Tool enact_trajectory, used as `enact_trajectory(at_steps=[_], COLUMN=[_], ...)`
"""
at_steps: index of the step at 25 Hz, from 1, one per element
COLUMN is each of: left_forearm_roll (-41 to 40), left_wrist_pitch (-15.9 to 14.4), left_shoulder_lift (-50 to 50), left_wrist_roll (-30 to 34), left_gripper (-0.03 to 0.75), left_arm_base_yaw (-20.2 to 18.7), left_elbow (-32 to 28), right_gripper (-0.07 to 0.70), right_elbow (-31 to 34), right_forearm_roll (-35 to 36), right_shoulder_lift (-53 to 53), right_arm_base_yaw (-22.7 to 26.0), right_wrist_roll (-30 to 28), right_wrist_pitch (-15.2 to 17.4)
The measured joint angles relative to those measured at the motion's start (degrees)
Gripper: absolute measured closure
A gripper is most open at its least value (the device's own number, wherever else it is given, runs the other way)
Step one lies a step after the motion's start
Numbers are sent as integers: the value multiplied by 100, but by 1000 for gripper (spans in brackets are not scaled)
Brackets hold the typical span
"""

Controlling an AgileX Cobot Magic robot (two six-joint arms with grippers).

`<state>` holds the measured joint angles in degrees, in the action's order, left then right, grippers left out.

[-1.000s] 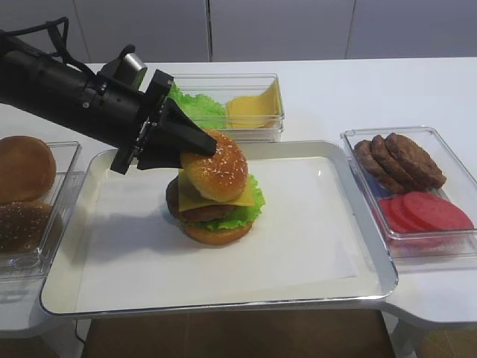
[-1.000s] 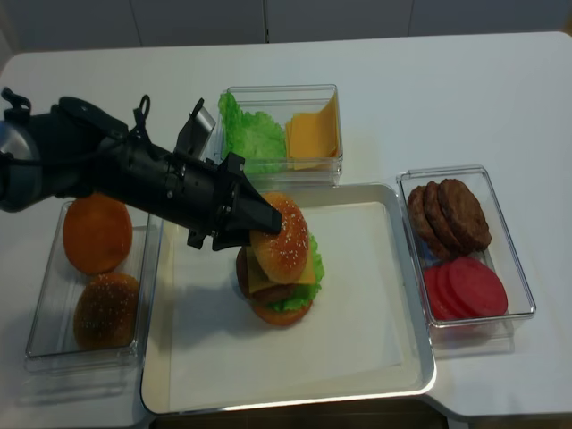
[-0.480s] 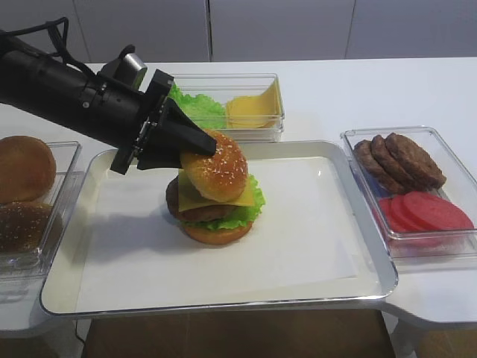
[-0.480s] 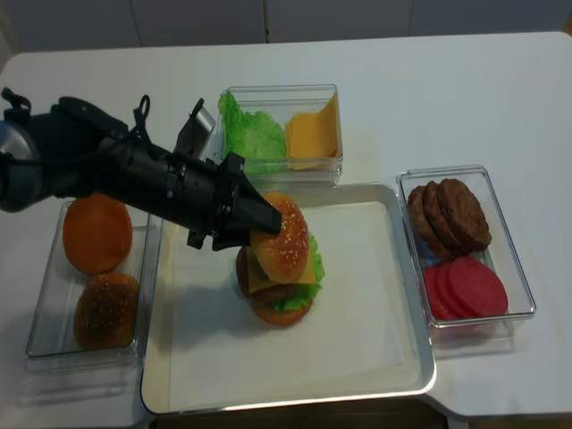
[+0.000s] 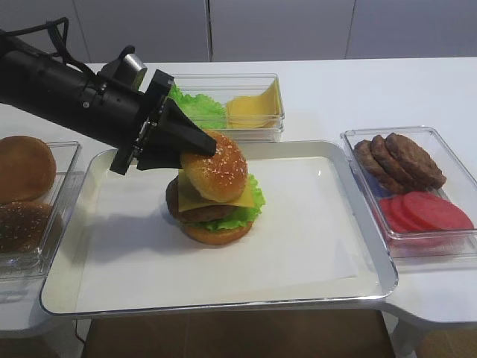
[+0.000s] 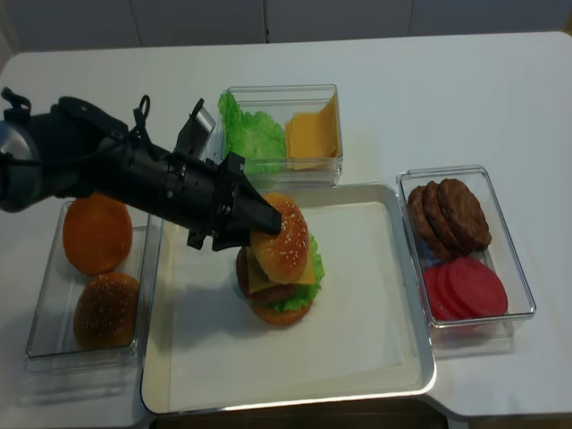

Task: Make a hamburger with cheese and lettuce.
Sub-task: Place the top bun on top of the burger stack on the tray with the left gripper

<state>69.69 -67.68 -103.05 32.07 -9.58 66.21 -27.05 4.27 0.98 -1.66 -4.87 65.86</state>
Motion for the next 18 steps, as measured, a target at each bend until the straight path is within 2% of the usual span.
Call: enact_trajectory(at_steps=[18], left_forearm_roll=[-219], left_wrist_pitch=[-18], left_shoulder_lift=[0], left_wrist_roll=[-194], left_gripper=[496], left_arm_base_yaw=[0], left_elbow=[0], right_gripper=[188], right_elbow=[0], right_forearm_roll=[0], right_shoulder_lift=[0], right_arm_base_yaw=[0], right_wrist_roll=[0], right_wrist_pitch=[0])
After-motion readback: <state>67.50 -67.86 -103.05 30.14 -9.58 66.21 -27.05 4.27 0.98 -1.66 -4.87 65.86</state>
